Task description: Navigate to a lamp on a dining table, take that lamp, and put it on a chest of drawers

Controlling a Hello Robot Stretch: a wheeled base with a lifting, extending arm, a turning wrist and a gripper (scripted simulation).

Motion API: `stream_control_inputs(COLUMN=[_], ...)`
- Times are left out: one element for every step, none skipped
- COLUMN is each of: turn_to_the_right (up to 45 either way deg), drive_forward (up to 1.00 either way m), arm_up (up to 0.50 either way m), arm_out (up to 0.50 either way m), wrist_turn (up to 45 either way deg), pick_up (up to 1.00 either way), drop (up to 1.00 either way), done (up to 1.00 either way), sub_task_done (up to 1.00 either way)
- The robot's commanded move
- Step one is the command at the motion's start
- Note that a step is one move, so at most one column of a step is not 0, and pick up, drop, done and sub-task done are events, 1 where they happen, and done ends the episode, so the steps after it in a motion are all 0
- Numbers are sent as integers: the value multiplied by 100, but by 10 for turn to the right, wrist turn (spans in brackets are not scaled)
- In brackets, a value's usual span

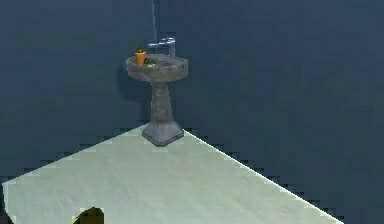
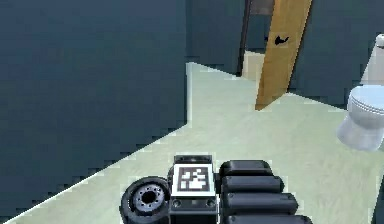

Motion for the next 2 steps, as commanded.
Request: stream_control_inputs(turn_to_the_right=[-450, -240], drive_forward=[0, 0], arm_up=[0, 0], arm_out=[0, 0], wrist_turn=[0, 0], pick_up=[0, 0], drop=[0, 0], done=[0, 0], sub_task_done=[0, 0])
